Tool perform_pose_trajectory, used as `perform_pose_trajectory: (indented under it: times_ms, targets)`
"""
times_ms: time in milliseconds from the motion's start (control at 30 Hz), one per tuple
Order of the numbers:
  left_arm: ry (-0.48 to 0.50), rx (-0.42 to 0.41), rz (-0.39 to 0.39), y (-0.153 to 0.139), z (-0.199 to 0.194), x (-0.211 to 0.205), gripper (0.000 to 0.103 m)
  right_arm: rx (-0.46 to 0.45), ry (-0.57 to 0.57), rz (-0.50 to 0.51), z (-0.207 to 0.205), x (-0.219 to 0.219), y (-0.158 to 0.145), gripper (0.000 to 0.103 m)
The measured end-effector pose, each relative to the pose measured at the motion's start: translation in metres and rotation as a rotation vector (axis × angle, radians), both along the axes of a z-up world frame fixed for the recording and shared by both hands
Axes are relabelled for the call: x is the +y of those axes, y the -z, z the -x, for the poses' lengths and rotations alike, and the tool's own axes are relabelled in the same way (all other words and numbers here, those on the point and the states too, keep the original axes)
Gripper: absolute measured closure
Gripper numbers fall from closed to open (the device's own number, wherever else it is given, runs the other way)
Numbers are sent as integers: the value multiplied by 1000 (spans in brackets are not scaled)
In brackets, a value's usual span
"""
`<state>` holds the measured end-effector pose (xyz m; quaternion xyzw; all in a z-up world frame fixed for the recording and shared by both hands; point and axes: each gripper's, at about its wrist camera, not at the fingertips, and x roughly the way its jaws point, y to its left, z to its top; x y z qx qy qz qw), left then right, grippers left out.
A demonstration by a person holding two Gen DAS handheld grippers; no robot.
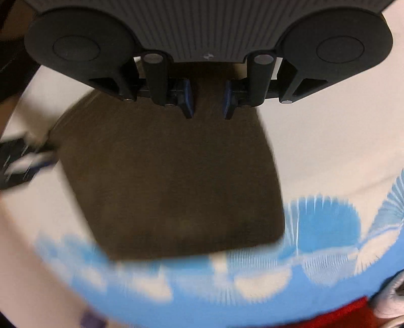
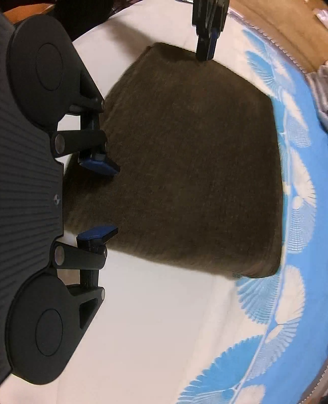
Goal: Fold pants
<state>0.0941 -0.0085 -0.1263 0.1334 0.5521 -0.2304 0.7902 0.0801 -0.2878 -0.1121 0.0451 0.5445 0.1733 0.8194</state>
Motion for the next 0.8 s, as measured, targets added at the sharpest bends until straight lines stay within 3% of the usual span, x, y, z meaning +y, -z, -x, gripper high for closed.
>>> perform_pose_trajectory:
  times_ms: [67,167,233,267,300,367,500,533,600,733,800]
  targets:
    - [36,-24,-76,6,10,-5,74,15,-30,87,3,6,11,49]
    - [1,-106,-85,-21,24,-7,62,-24,66,63,6,-1,-8,49]
    - [-44,-201,-45,-51,36,-5,34,-101,143,22,13,-7,-32,48]
    - [-72,-248,-24,-65,44,-4,27,-149,184,13,19,-8,-45,43]
    - [-108,-307,5,-82,54,-2,17,-200,227,13,26,-10,-58,31]
    - [-159,-401,50,-109,78,0,16,-297,318,20,44,-10,-83,15]
    - [-256,-523,127,-142,126,-2,0,-406,436,-41,89,-3,-110,7]
    - [-295,-538,133,-142,136,-4,0,-420,439,-62,100,2,-110,5]
    - [-372,-530,121,-130,153,-5,0,-439,445,-80,123,12,-99,3]
    - [-447,-276,130,-95,156,-11,0,-307,500,-135,133,30,-73,5]
    - [-451,-294,120,-93,159,-14,0,-298,467,-93,130,42,-65,5]
